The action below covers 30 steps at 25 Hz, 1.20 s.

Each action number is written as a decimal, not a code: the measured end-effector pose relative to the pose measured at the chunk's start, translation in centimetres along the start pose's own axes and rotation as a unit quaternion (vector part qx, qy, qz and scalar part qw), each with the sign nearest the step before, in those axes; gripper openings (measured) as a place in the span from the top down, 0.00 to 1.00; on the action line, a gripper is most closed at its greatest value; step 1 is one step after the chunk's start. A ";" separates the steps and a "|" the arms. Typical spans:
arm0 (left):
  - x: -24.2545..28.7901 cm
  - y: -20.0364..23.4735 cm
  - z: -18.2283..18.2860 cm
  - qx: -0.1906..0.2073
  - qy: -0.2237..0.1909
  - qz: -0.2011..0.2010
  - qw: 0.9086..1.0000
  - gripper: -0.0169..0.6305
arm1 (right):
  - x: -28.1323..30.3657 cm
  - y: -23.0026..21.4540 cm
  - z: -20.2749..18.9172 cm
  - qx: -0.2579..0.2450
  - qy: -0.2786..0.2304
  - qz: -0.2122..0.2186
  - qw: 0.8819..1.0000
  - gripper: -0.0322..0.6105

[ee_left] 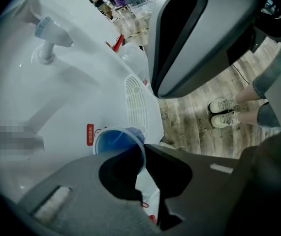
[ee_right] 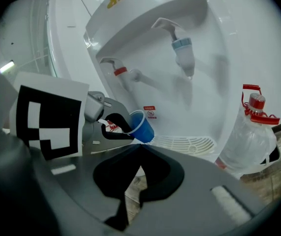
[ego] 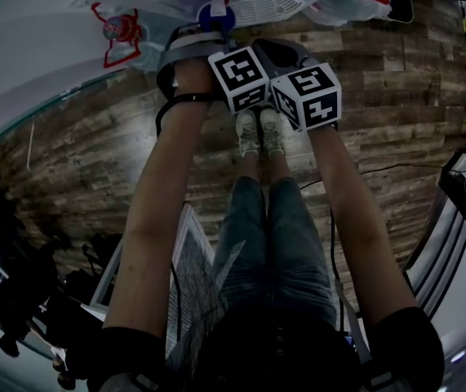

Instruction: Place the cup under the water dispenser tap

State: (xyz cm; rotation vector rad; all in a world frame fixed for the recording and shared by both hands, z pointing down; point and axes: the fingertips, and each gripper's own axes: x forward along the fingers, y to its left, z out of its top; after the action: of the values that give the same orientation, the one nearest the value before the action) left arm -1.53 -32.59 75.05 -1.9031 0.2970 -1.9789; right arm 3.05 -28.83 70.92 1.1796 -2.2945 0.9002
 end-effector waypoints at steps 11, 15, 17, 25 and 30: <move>2.0 0.0 0.9 0.003 0.000 -0.019 1.000 0.94 | 0.4 -1.6 0.4 0.015 0.006 -0.005 1.000 0.95; 2.3 0.0 0.9 0.003 -0.001 -0.022 1.000 0.93 | 0.2 -1.7 0.3 0.021 0.005 -0.004 1.000 0.95; 2.5 0.1 1.0 0.000 -0.003 -0.021 1.000 0.92 | 0.2 -1.9 0.4 0.028 0.004 -0.005 1.000 0.95; 2.2 0.5 1.2 -0.020 -0.018 -0.008 1.000 0.77 | -0.1 -2.3 0.7 0.034 0.000 -0.010 0.999 0.95; 1.8 0.7 1.1 -0.035 -0.027 0.001 0.999 0.68 | -0.2 -1.9 0.7 0.031 0.000 -0.010 0.999 0.95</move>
State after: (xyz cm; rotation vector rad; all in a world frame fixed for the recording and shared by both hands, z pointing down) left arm -0.43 -33.85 76.51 -1.9944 0.3564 -1.9369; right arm 4.72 -30.03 70.99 1.2247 -2.2657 0.9718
